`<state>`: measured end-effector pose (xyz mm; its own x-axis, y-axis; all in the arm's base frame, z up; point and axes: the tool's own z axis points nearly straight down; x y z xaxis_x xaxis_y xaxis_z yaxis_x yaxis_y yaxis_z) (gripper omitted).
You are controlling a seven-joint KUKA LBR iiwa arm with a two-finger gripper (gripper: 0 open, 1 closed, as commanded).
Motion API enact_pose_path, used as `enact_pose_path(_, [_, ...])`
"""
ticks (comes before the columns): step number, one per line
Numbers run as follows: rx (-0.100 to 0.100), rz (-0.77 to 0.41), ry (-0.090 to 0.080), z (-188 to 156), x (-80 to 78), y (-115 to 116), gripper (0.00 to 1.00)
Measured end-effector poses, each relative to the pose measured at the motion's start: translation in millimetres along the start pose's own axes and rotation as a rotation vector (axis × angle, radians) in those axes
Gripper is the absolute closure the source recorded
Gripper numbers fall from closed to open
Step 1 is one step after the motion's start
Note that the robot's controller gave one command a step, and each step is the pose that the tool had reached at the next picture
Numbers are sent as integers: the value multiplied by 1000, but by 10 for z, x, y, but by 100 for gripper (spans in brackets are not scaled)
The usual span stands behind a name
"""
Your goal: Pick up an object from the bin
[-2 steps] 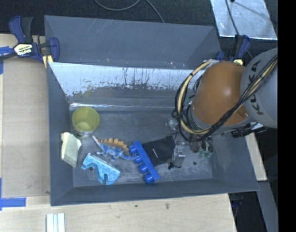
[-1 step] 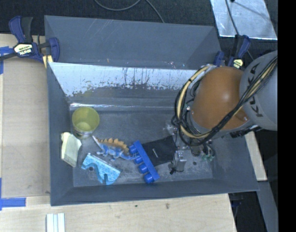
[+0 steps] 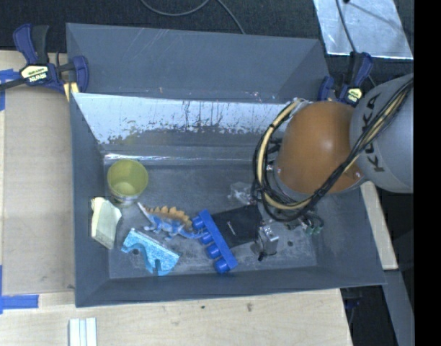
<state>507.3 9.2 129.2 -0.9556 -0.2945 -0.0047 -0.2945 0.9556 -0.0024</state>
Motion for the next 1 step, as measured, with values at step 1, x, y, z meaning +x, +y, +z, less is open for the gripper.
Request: enact_pose_path(1, [-2,-27,3,97,13,-66,0])
